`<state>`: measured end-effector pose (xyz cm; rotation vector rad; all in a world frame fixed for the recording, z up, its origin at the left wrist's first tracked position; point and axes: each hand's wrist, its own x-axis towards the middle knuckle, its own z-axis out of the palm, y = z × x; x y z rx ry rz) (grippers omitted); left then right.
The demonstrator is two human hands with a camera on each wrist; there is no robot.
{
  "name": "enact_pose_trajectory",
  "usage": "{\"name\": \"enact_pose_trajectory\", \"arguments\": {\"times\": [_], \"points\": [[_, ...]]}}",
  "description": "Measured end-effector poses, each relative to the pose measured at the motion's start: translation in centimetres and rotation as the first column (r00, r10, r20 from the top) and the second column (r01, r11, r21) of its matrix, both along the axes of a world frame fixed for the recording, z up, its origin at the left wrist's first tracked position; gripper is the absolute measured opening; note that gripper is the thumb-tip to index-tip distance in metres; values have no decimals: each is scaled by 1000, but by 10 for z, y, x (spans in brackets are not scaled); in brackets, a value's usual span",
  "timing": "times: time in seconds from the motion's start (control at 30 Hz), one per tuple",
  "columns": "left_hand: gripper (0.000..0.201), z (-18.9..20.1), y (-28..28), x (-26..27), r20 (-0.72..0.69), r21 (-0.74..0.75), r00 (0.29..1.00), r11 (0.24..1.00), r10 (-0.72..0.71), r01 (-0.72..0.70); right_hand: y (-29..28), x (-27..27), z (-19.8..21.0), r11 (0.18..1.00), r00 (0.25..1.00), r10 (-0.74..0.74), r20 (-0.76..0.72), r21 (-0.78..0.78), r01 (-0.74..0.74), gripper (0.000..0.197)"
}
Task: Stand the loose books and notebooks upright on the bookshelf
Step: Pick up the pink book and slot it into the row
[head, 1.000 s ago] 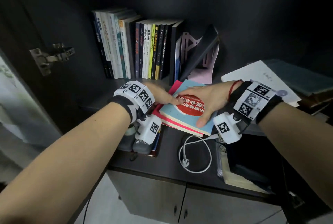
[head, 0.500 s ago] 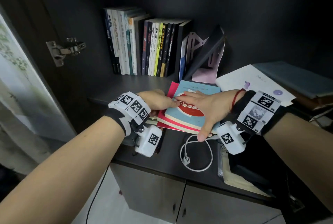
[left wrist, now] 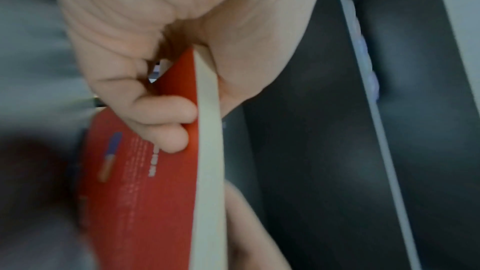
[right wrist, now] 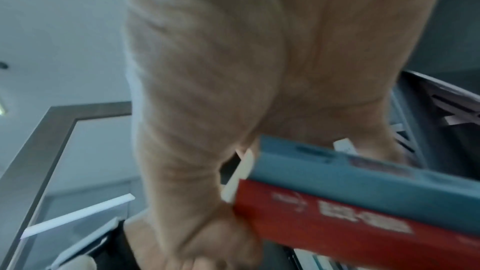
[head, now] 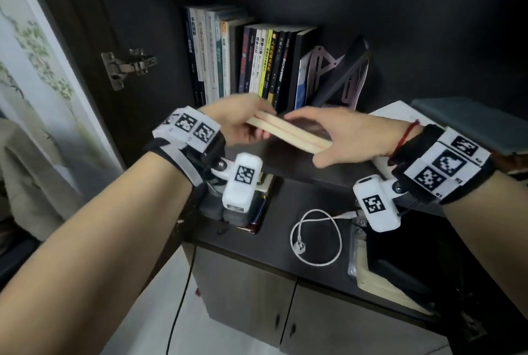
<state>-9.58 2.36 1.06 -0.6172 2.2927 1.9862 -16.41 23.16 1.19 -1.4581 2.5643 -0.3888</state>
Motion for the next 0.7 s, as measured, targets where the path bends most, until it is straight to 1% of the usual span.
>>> {"name": "enact_pose_trajectory", "arguments": {"times": [0.03, 0.07, 0.13, 0.17, 0.2, 0.27, 0.33, 0.37, 0.4, 0.47, 0.53, 0.57, 0.63, 0.67, 0.7], "points": [[19, 12, -5, 0, -9, 84, 1000, 996, 26, -25, 3, -4, 2, 989, 999, 1, 46, -146, 6, 86], [19, 23, -11, 1, -5, 168, 999, 985, 49, -47, 6, -6, 2, 961, 997, 4, 71, -275, 15, 75], [20, 38, -18, 4, 12, 298, 997, 952, 70, -70, 8, -14, -9, 892, 998, -48, 35, -448, 58, 53], [22, 43, -21, 4, 9, 331, 997, 941, 74, -73, 6, -19, -15, 850, 994, -105, 10, -518, 95, 42], [25, 46, -21, 4, -10, 342, 997, 937, 81, -72, 3, -24, -19, 794, 987, -159, 20, -591, 140, 33], [36, 44, -25, -2, -73, 285, 993, 956, 93, -69, -7, -32, -16, 650, 975, -192, 113, -729, 213, 23], [62, 41, -26, -11, -117, 160, 989, 985, 88, -69, -18, -38, -5, 522, 966, -169, 196, -814, 257, 19], [73, 38, -26, -14, -127, 88, 988, 993, 89, -78, -23, -41, 0, 481, 959, -153, 240, -829, 284, 19], [80, 36, -23, -15, -140, 21, 987, 997, 79, -77, -28, -43, 2, 451, 946, -140, 292, -832, 324, 19], [91, 23, -22, -23, -164, -77, 985, 995, 54, -67, -38, -46, -4, 409, 904, -82, 420, -813, 415, 23], [101, 11, -16, -33, -206, -76, 978, 997, -17, 1, -49, -48, -17, 409, 858, 7, 514, -784, 466, 33], [112, 4, -13, -40, -232, -61, 971, 997, -66, 53, -54, -46, -24, 422, 844, 30, 535, -772, 475, 38], [126, -7, -15, -58, -266, -66, 959, 994, -99, 84, -64, -40, -29, 435, 848, 10, 529, -766, 473, 46], [127, -13, -18, -68, -277, -63, 956, 994, -101, 87, -68, -38, -27, 441, 859, -6, 512, -770, 462, 48], [118, -16, -20, -75, -289, -52, 953, 995, -91, 80, -72, -36, -22, 463, 869, -23, 494, -765, 447, 47]]}}
